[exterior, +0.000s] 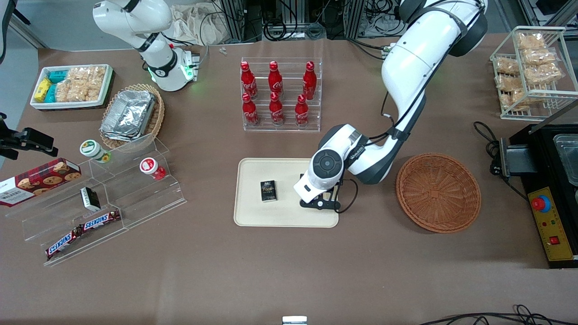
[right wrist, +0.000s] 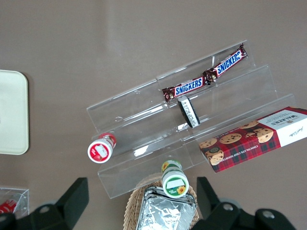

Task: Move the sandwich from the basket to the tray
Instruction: 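Lower the sandwich onto the tray beside the dark box and open the left gripper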

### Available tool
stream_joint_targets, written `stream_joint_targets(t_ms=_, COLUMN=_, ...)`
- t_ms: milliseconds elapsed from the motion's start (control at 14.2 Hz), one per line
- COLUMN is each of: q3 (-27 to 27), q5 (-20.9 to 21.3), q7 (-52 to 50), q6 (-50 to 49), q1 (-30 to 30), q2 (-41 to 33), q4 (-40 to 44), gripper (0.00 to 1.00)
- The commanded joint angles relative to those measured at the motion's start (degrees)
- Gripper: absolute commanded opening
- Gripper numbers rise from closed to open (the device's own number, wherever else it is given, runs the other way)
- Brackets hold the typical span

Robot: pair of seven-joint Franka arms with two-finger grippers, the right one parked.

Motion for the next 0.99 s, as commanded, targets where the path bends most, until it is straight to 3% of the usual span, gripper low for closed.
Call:
stream_joint_targets(t_ms=0, q3=0.8, q5=0.4, q7=0.2, q6=-5.0, q1=-0.1, q2=-6.0, q4=-0.3, gripper=1.0)
stream_joint_targets(t_ms=212, q3=0.7, q5=0.0, q7=1.0, q6=-10.1, q1=3.2, q2=-12.9, q4=-2.8, gripper=1.0)
stream_joint_targets(t_ms=706, q3=0.7, q5=-0.5, q7=1.7, q6=-10.5, q1=10.5, q2=-35.0, q4=-21.7, gripper=1.0)
stream_joint_targets(t_ms=918, q3=0.7, q5=-0.9, q7=9.3, q6=-15.5, q1=15.6, q2=-39.2, q4=-21.9, gripper=1.0)
